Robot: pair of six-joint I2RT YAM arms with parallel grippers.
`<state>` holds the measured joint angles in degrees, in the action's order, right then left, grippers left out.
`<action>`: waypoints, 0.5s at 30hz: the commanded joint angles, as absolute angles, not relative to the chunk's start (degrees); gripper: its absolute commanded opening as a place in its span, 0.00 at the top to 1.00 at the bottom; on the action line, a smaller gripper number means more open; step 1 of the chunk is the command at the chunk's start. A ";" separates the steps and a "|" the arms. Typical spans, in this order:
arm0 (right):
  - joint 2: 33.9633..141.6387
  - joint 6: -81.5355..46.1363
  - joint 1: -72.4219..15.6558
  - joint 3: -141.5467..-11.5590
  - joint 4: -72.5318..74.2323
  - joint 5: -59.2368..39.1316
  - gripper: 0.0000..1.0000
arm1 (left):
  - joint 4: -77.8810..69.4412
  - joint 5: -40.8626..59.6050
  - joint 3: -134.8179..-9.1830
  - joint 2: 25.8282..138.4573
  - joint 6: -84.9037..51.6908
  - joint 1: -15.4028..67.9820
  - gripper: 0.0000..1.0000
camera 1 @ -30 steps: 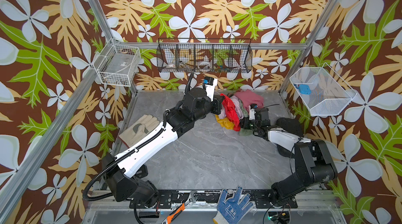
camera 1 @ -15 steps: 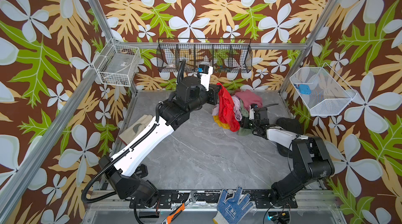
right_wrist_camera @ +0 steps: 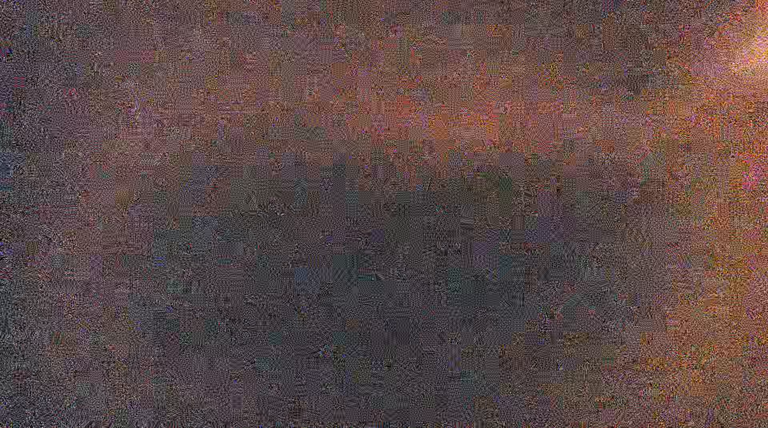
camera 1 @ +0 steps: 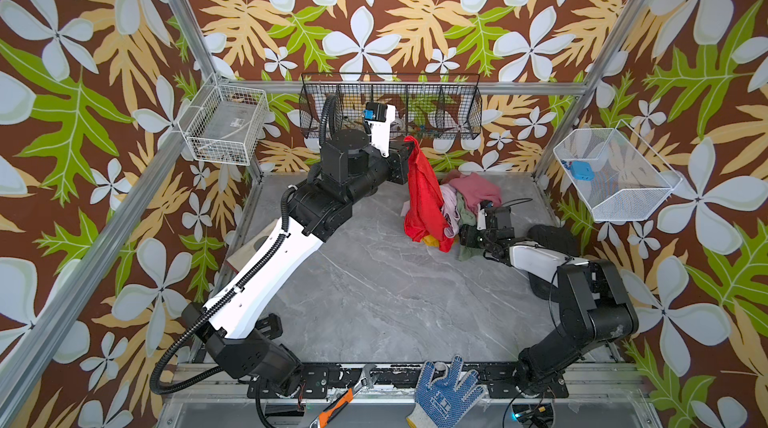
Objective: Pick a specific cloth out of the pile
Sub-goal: 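Lift the red cloth with the left gripper up out of the pile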
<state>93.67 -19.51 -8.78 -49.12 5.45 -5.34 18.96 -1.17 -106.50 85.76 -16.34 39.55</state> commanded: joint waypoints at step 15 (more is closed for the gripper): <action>94.57 -20.13 -8.77 -49.75 5.01 -3.95 0.30 | 18.34 -12.71 -108.26 80.12 -11.87 39.46 1.00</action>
